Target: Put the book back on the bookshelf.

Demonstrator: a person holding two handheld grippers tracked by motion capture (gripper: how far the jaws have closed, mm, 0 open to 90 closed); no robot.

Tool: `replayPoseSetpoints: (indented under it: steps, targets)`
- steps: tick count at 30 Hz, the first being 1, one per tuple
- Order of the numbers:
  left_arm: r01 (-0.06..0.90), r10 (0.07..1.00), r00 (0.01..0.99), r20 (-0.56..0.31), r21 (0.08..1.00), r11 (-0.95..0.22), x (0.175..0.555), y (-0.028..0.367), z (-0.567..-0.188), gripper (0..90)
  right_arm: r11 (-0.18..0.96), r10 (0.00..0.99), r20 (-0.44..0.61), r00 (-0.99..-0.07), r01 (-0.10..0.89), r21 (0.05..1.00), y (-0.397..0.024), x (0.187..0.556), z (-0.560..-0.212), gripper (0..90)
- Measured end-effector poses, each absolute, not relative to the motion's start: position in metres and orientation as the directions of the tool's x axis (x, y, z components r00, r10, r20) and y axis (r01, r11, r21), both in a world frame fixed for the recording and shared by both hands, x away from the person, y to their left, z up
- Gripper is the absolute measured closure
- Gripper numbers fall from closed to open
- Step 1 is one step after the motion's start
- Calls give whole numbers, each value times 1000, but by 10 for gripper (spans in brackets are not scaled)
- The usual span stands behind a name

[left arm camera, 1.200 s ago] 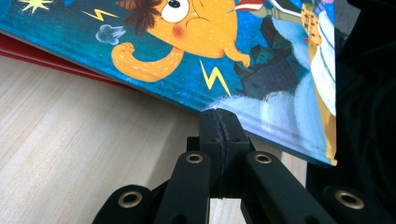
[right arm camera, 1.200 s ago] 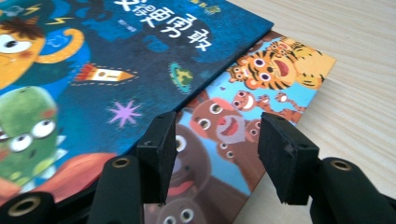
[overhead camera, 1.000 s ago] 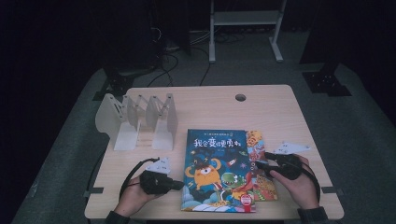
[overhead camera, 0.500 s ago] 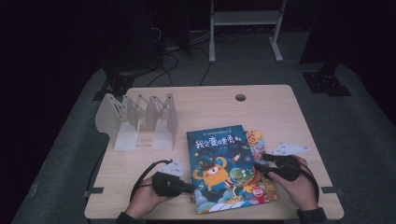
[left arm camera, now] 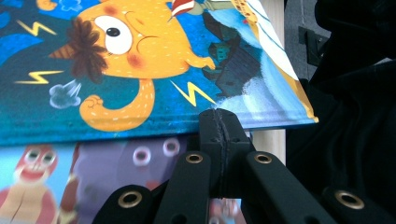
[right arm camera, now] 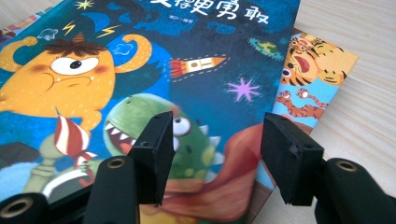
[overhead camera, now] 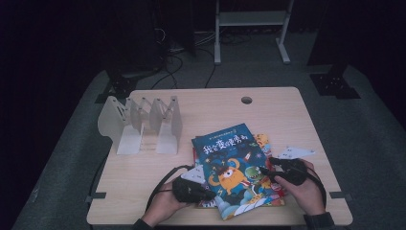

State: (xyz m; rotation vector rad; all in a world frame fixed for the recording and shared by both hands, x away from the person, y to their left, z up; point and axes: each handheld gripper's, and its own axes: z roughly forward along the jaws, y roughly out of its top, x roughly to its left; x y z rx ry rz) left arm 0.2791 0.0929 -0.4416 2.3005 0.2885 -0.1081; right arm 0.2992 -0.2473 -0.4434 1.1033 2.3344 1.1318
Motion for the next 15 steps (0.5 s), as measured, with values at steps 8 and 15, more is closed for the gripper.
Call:
replayPoseSetpoints:
  steps: [8,15]
  targets:
    - [238,207,969,-134,725,-647,287,92,-436,816,394,759,41,-650,508,766,-246,299,-446,426]
    - [278,305,947,-103,740,-612,309,114,-427,476,387,768,40,-640,513,766,-247,305,-447,395]
